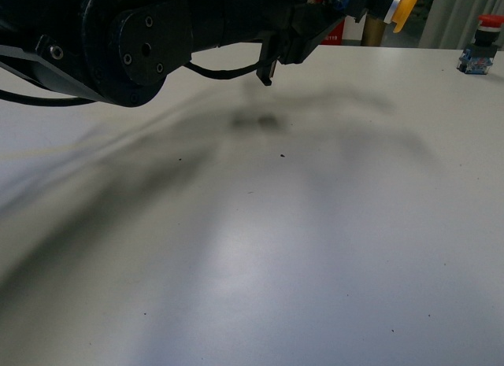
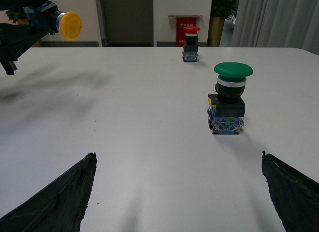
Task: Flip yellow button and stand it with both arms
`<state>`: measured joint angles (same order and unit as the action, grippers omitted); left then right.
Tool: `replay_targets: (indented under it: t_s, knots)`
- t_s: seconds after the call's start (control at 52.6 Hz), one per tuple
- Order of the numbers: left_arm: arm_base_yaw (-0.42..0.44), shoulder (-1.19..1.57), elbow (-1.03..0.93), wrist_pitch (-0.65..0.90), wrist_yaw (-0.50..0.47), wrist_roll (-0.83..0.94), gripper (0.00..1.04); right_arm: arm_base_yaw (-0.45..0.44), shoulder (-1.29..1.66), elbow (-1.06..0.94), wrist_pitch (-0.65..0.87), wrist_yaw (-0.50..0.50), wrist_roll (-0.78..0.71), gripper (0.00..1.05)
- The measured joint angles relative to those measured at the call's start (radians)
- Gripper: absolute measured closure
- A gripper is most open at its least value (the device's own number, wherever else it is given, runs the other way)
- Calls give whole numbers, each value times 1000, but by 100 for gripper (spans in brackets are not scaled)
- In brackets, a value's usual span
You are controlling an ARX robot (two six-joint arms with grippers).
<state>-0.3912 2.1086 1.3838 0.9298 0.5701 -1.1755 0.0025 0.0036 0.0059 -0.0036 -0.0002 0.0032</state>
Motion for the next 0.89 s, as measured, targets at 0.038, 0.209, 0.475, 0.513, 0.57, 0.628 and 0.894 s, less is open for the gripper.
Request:
replay_targets:
  t_s: [0.038,0.209,0.475,0.513,0.57,0.628,0.894]
  knots:
    - [0,5,6,-1,0,-1,69,0,0,0,0,0,0,7]
    - [-5,23,27,-8,1,-2,69,0,0,0,0,0,0,7]
    - [-27,27,37,-53,-17,25,69,0,0,0,0,0,0,7]
    - [-29,27,37,-54,-16,30,69,0,0,0,0,0,0,7]
    - [-30,27,37,-54,-16,33,69,0,0,0,0,0,0,7]
    - [-31,27,37,-54,-16,37,69,0,0,0,0,0,0,7]
    - [-32,27,38,-54,-17,42,69,0,0,0,0,0,0,7]
